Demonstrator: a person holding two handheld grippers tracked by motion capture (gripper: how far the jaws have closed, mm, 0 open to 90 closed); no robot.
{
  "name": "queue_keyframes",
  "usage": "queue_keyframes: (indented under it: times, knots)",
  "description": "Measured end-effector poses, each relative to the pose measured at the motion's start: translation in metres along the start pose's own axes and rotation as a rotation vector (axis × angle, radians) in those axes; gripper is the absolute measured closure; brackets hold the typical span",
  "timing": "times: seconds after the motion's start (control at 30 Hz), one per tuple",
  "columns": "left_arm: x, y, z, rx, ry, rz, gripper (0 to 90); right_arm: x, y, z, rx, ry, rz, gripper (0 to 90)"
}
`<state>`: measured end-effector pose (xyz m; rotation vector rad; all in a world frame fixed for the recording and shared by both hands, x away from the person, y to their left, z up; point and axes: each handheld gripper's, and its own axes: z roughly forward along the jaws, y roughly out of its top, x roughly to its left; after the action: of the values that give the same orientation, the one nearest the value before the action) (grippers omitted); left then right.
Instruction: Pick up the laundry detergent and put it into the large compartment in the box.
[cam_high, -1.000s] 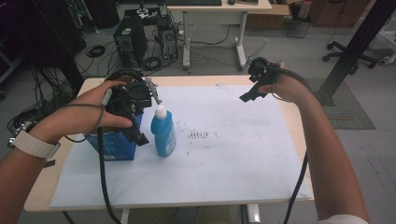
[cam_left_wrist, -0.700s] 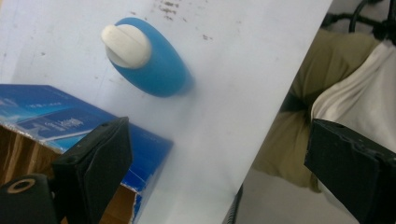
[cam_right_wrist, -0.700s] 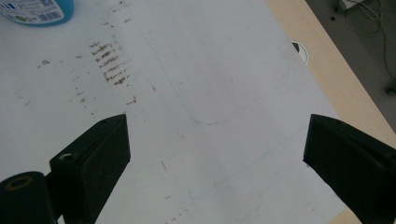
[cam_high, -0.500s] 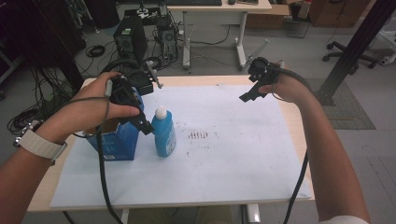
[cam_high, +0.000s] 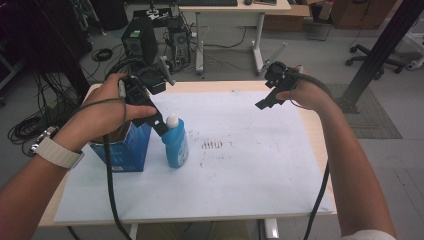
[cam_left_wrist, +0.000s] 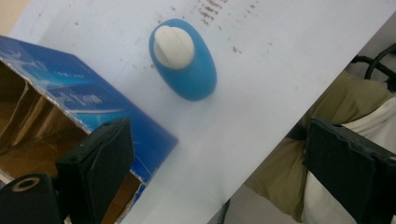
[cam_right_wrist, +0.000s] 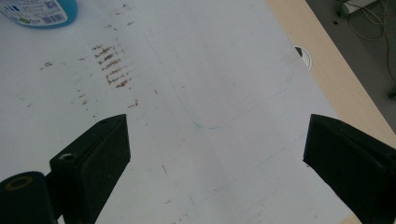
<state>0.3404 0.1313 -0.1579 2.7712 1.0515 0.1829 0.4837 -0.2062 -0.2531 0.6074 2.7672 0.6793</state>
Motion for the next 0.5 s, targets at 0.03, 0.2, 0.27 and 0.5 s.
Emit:
queue_keyframes:
  times: [0.03,0.2,0.27,0.5]
  knots:
    - [0.0002,0.0006,0.0004,0.0,0.0,-0.01,9.8,-0.0003,-0.0001,0.0,-0.002,0.0,0.0,7.4]
    - [0.0007,0.005,0.0025,0.006,0.008,-0.051,9.7,-0.0015,-0.0006,0.0004,-0.003,0.0,-0.001,7.4]
    - [0.0008,0.0068,0.0038,0.01,0.017,-0.063,9.6,-0.0015,-0.0006,0.0007,-0.002,0.0,-0.001,7.4]
    - [0.0024,0.0105,0.0057,-0.006,0.014,-0.122,10.5,-0.0011,-0.0003,-0.0001,-0.006,0.003,-0.004,7.4]
